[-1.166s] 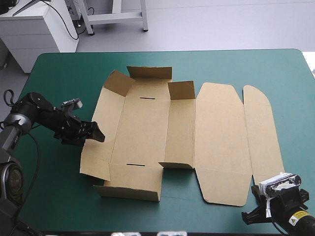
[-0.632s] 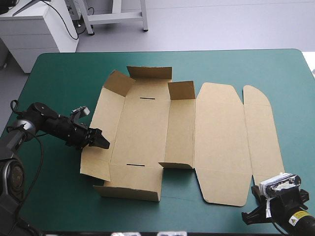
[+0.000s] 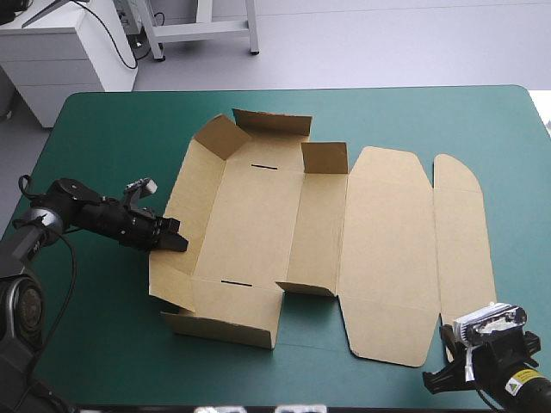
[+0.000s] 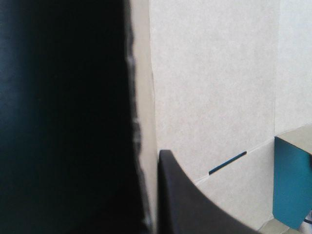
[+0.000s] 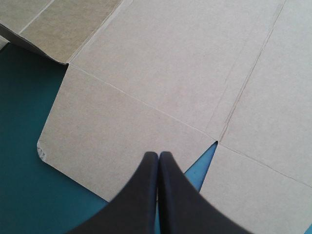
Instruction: Fold the box
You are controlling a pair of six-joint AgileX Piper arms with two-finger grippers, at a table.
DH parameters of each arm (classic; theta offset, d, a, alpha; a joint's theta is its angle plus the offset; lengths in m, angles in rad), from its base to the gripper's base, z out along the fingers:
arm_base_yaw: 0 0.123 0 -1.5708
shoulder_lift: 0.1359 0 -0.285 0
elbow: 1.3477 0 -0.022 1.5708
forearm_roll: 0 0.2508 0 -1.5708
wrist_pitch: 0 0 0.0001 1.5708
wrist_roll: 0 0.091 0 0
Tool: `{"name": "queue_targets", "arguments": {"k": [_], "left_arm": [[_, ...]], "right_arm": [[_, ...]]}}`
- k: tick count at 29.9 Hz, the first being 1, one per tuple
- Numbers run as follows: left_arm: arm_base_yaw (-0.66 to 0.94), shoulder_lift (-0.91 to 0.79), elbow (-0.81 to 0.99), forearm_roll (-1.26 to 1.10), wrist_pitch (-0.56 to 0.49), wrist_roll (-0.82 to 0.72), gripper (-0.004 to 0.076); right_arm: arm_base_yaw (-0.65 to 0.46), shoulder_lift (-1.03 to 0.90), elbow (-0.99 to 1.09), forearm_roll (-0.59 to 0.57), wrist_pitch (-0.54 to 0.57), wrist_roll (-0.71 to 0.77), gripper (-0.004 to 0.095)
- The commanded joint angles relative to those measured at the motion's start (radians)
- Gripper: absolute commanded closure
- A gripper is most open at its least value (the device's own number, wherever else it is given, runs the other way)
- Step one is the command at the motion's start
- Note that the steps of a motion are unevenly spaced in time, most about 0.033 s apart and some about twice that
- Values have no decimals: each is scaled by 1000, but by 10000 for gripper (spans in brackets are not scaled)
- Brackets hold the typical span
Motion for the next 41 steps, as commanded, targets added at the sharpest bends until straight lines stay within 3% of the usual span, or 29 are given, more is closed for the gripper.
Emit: {"name": "queue_targets", "arguments": {"k": [1,4,14,18,26,36,41], "left_arm": [[-6,-42,-85,-31,102,16,732],[-36,-56,-174,0,148,8,732],[-335,-82,-565,341,110,-61,732],[-499,-82,-665,544,41,-61,732],[-738,-80,-677,883,-205,-46,732],[-923,-84,-677,1159,-225,-33,732],[-992,-121,-641,1261,-245,-33,733]], "right_arm": [[3,9,-25,19,-53,-2,928],[3,9,-25,19,-53,-2,927],[3,9,-25,19,-53,-2,928],[3,9,-25,19,-53,-2,928],[3,9,-25,17,-53,-2,928],[3,9,-27,10,-66,0,928],[3,9,-27,12,-94,75,928]]}}
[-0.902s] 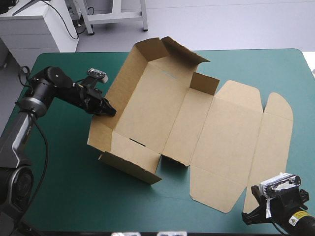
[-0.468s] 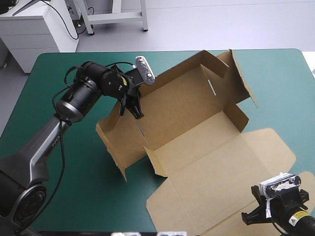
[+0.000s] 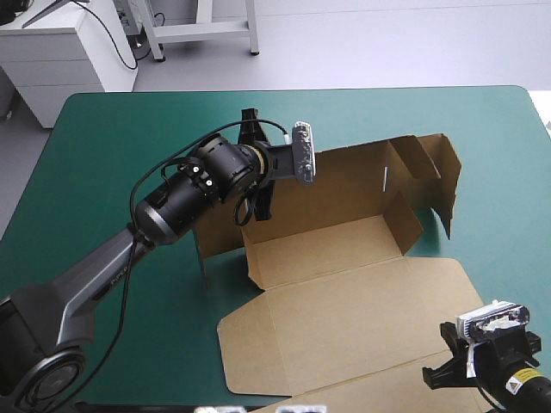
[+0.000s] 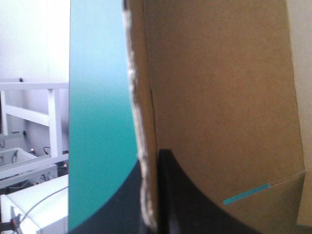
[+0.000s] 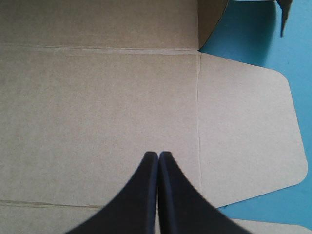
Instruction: Fold the box
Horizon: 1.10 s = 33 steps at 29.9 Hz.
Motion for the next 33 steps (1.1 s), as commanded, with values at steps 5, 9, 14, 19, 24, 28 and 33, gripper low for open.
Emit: {"name": "queue_targets", "arguments": {"k": [5,9,14,19,24,28,33], "left_arm": [[-40,-181,141,153,-142,-10,732],[-40,-276,320,243,-270,-50,732],[-40,-355,530,445,-462,-207,732],[-38,-402,682,735,-559,-448,732],[-36,-417,776,997,-562,-705,732],[-36,-419,790,1147,-563,-849,732],[-36,-419,790,1340,-495,-1068,732]], "right_arm": [[3,9,-51,13,-82,31,928],[3,9,-90,13,-84,43,928],[3,9,-130,8,-84,77,926],[3,9,-136,3,-84,91,926],[3,9,-137,3,-82,116,926],[3,12,-154,3,-89,122,926],[3,65,-239,3,-84,122,926]]}}
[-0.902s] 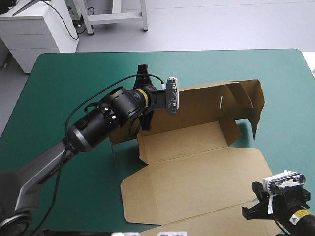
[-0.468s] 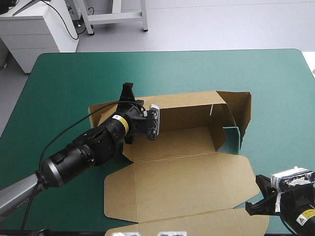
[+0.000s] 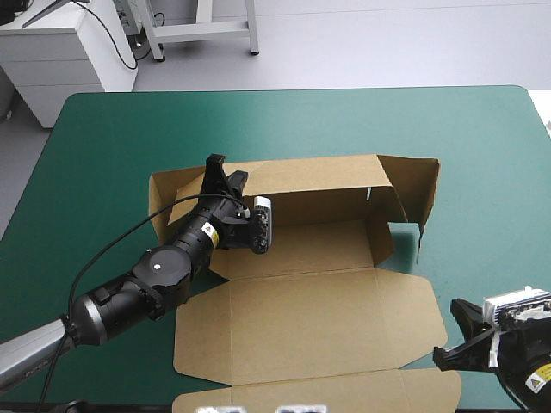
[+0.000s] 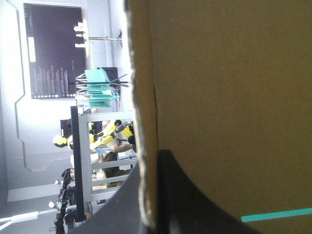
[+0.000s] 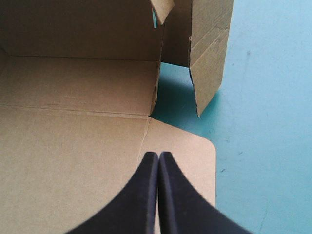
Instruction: Fold the box
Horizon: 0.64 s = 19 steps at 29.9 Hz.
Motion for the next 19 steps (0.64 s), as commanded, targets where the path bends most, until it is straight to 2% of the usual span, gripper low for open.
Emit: {"name": "queue_targets", "arguments": {"k": [1,10,14,19], "left_arm": [[1,-37,-28,165,66,-174,732],[1,-37,-24,150,65,-212,732],[1,-37,-20,152,60,-217,732],[1,-37,35,174,10,-154,732]], "right_arm": [[3,67,-96,7,-63,-1,926],[3,297,-262,7,-42,-6,926],[3,414,-334,7,-67,-9,926],[3,552,-466,7,-71,-16,926]]}}
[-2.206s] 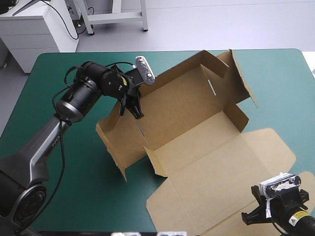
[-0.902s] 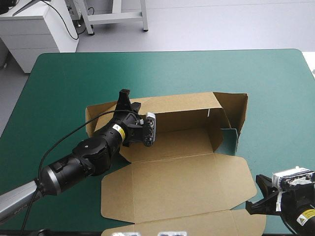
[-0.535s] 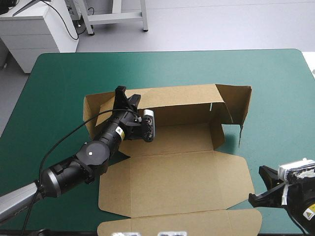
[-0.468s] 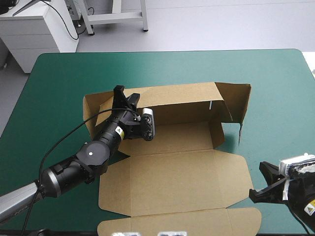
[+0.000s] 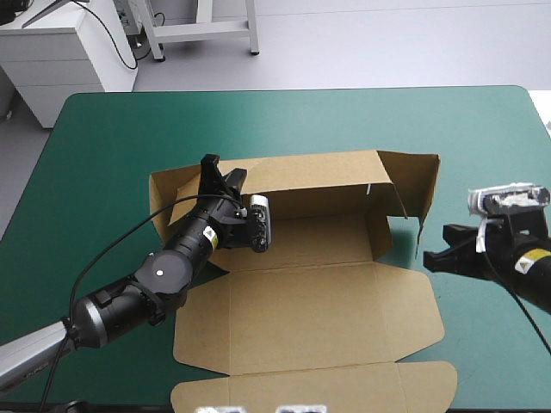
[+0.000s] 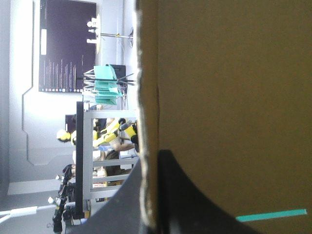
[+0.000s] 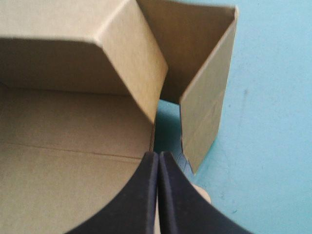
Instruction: Fold the box
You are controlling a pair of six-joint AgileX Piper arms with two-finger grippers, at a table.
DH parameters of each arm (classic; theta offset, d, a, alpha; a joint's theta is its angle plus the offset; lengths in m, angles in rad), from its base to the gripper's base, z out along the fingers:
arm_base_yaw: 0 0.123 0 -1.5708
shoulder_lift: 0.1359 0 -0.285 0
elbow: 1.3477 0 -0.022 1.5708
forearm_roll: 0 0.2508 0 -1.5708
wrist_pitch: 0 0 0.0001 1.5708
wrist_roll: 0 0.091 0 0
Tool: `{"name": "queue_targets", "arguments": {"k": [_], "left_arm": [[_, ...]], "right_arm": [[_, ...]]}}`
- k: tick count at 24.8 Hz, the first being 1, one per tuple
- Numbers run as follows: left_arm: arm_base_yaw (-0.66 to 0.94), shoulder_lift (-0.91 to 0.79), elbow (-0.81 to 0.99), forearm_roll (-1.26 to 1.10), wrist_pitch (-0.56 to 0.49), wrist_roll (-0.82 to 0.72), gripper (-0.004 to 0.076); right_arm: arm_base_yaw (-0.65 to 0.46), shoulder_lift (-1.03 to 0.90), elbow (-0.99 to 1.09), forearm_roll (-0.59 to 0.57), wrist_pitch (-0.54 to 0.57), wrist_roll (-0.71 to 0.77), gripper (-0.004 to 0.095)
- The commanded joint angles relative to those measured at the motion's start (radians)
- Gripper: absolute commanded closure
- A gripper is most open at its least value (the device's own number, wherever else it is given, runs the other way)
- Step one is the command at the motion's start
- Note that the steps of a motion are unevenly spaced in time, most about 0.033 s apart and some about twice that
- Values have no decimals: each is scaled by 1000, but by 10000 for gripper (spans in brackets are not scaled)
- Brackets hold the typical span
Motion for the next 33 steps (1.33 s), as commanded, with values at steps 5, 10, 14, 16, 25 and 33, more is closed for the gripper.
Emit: {"name": "queue_targets", "arguments": {"k": [5,10,14,16,25,33], "left_arm": [[1,-36,28,38,9,0,732],[1,-36,28,38,9,-16,732],[1,-36,28,38,26,-16,732],[1,-36,28,35,28,-16,732],[1,-36,28,34,26,-20,732],[1,-36,28,31,67,-20,732]], "right_arm": [[3,207,-245,6,-64,-20,928],[1,386,-409,6,-17,-20,926],[1,556,-575,6,51,12,926],[1,637,-650,12,92,26,926],[1,905,-835,6,295,61,926],[1,874,-745,30,326,52,926]]}}
